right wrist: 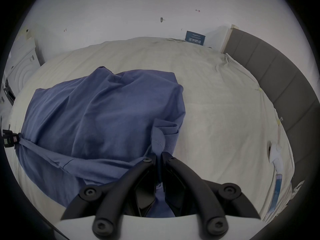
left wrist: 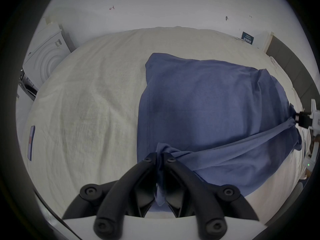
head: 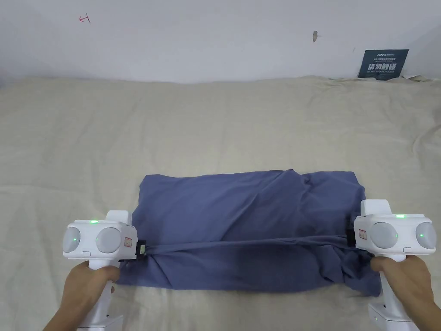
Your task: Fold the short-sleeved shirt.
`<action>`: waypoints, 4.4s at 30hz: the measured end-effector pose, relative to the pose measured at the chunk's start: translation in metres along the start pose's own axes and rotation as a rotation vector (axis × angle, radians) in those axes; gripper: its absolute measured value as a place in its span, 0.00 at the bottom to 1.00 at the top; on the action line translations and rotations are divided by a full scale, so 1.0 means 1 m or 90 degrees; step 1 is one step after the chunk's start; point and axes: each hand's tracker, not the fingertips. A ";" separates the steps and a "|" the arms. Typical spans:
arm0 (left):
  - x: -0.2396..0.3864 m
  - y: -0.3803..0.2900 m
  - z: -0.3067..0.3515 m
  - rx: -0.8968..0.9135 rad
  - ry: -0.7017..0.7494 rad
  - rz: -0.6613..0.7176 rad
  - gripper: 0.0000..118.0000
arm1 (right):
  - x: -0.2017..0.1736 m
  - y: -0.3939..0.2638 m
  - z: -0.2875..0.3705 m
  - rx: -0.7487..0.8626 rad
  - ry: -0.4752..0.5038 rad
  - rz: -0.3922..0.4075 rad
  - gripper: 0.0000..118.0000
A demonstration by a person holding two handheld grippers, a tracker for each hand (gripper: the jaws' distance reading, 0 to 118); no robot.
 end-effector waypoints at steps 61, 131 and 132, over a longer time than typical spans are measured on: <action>-0.008 -0.034 0.010 -0.066 -0.049 0.032 0.32 | 0.039 -0.079 0.165 0.235 0.128 -0.062 0.00; -0.063 -0.182 0.094 -0.083 -0.071 0.064 0.02 | 0.070 -0.223 0.137 -0.080 0.097 -0.079 0.03; -0.061 -0.183 0.091 -0.086 -0.066 0.059 0.02 | 0.076 -0.225 0.126 -0.078 0.097 -0.079 0.03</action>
